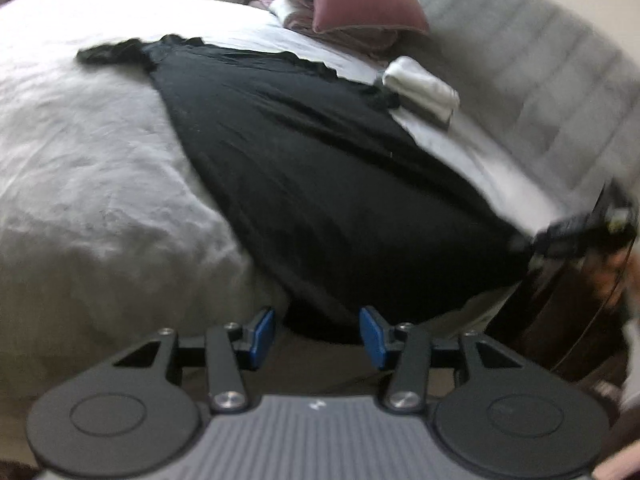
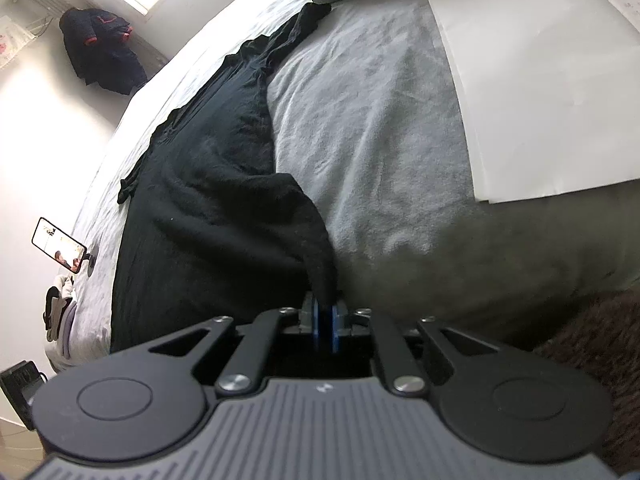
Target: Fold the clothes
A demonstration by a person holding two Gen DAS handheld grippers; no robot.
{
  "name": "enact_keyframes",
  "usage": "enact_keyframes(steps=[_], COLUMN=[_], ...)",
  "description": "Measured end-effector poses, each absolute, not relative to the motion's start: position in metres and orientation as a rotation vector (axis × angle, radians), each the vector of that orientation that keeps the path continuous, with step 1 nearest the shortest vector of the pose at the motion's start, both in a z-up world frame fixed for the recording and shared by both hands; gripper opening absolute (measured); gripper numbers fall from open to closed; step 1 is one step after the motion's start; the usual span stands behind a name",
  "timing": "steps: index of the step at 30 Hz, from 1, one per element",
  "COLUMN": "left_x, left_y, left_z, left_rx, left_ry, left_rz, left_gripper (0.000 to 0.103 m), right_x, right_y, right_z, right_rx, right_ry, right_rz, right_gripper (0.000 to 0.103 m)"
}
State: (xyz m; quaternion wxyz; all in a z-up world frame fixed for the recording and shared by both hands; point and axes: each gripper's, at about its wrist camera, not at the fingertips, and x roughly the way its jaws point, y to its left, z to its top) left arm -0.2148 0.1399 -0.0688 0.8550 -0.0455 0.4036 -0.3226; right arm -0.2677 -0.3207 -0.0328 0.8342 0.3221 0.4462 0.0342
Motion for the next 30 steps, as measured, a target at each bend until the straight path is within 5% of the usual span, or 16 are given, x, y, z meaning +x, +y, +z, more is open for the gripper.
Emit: enact_keyframes(steps=[4,8,10,22,30], left_x=[-0.216,-0.216,-0.216,-0.23,-0.22], left_y=[0.134,0.131,0.13,0.181,0.172], left_z=[-0.067,-0.064,-0.062,-0.012,-0.035], left_rx=[-0.031,0.01,0.029,-0.128,-0.034], left_ry=[0.841,0.842,0.843,0.827,0.975], left_rz=[-0.709,-0.749,-0.769,-0.786,-0.718], left_gripper=[0.041,0.011,0.008,0.006,0.007], right_x=[-0.268,-0.267,-0.267,-0.284,-0.274], right_y=[-0.32,-0.32,-0.319,-0.308,-0.289], right_z=[-0.032,-0.031,-0.029,0.012,-0.003], right_rx=[0.676,0.67,0.664,0.609,0.529], right_ry=[0.95,0.955,0.958,0.947,1.061], right_rz=[0.071,0.07,0.07,0.181,0.2], right_gripper=[0.01,0.01,0.01,0.009,0.012])
